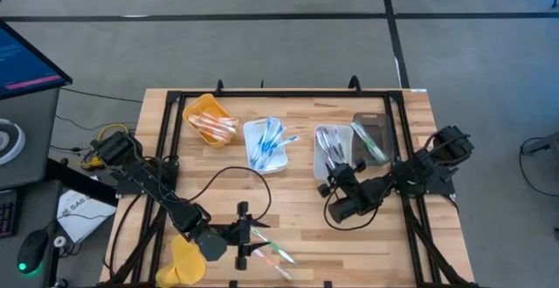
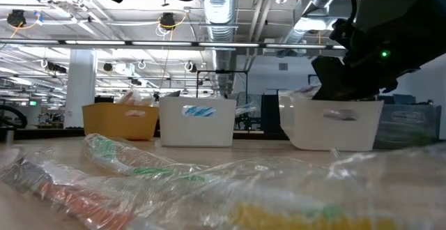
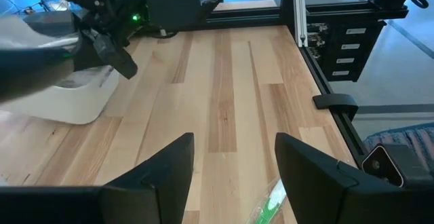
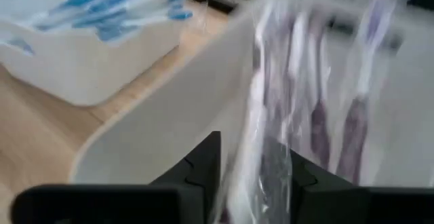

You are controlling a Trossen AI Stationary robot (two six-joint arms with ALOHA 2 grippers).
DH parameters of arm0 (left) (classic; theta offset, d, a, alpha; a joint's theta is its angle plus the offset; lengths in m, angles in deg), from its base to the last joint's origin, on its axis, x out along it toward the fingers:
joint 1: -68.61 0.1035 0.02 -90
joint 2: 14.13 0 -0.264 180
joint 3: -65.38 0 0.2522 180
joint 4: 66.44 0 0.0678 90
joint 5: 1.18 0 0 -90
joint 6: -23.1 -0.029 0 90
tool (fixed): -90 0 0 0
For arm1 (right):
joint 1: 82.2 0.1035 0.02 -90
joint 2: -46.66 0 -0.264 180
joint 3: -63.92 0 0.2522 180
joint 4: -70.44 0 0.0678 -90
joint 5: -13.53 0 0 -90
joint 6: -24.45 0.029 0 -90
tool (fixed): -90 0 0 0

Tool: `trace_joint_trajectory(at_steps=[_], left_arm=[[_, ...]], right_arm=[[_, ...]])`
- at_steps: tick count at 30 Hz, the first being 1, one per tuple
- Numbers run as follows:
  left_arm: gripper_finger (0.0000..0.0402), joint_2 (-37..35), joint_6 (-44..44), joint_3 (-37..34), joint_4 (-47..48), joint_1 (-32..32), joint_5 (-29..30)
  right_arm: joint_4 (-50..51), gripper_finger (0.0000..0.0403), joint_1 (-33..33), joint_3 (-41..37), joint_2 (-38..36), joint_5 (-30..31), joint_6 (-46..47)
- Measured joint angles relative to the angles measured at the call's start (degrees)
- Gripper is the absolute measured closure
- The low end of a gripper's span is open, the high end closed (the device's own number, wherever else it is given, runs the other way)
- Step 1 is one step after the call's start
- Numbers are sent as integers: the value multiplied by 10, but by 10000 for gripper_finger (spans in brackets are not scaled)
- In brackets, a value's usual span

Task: Pick & Place Toothbrushes
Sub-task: Put the purple toothbrush into the right white bin

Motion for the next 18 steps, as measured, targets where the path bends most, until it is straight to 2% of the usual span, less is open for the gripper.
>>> trace_joint_trajectory(at_steps=[9, 18], left_arm=[[202, 0, 0, 0, 0, 0, 0], [202, 0, 0, 0, 0, 0, 0]], right_arm=[[5, 251, 0, -3, 2, -30, -3], [6, 223, 10, -3, 2, -33, -3]])
